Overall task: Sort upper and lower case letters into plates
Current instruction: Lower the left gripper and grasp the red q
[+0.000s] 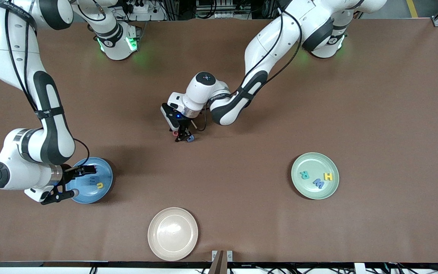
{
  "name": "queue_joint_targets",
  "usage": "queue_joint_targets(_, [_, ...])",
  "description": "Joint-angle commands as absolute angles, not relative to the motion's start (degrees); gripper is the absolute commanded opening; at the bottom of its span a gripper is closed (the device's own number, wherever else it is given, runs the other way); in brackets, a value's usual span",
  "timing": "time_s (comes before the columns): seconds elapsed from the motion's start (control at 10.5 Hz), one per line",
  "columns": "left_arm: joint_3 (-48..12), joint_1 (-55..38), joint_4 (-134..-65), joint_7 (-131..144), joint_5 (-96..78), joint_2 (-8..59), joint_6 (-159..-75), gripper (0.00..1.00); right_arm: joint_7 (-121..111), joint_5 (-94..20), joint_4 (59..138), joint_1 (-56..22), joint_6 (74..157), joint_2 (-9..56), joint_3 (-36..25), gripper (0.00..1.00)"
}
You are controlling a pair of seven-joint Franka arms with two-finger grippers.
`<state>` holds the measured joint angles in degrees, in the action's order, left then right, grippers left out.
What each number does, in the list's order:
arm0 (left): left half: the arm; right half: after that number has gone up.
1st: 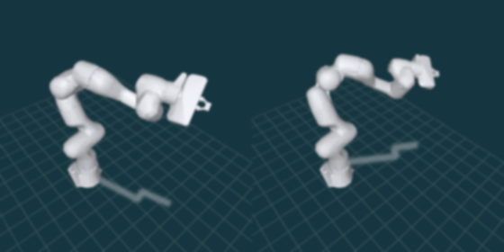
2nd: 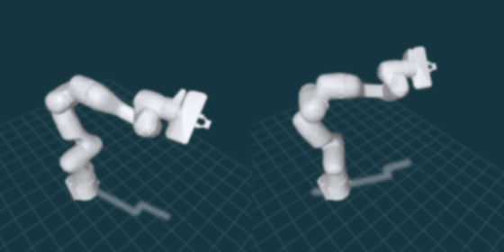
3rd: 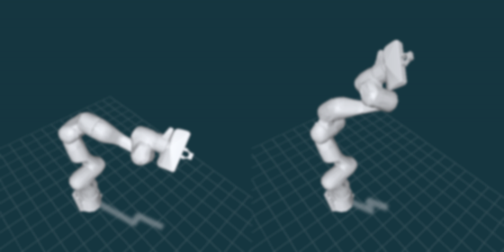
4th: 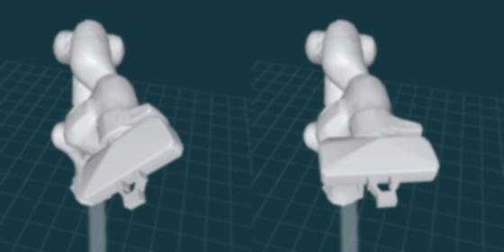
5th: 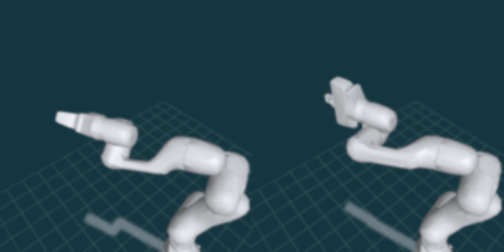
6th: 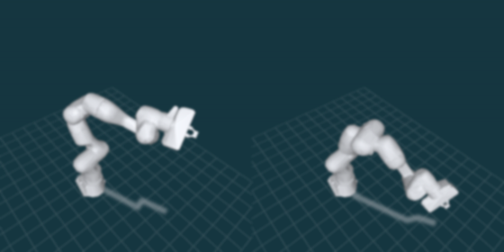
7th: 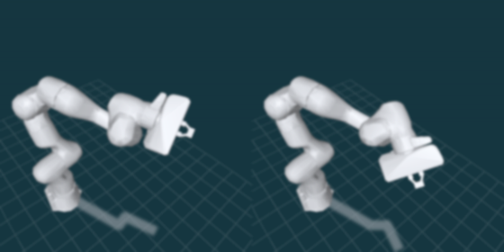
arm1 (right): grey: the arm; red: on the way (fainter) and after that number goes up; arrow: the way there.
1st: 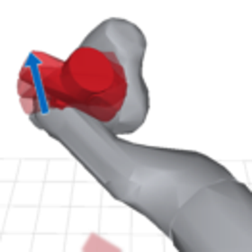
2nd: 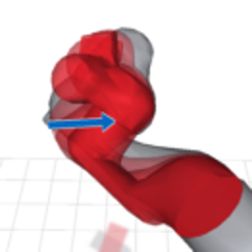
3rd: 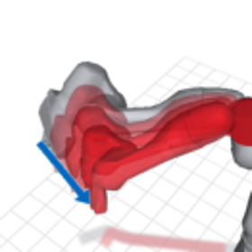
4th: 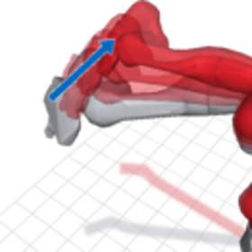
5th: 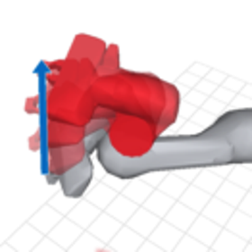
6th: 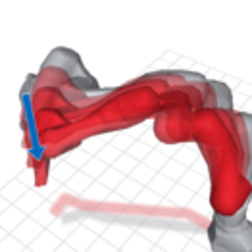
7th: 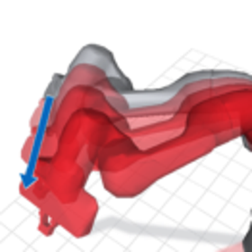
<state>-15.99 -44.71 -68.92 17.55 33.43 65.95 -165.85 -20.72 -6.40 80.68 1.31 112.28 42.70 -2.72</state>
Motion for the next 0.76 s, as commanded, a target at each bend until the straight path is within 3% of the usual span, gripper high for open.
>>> queue_joint_targets(0.0, [-16.08, -44.74, -69.96, 16.43, 31.99, 65.92, -166.46, 0.51, -20.21, -5.71, 81.21, 1.14, 112.06, 42.19, -2.55, 1.0])
queue_joint_targets(0.67, [-16.26, -44.65, -70.31, 16.79, 31.82, 66.0, -166.46, 0.11, -16.62, -5.98, 81.12, -0.96, 112.06, 42.01, -2.55, 1.0])
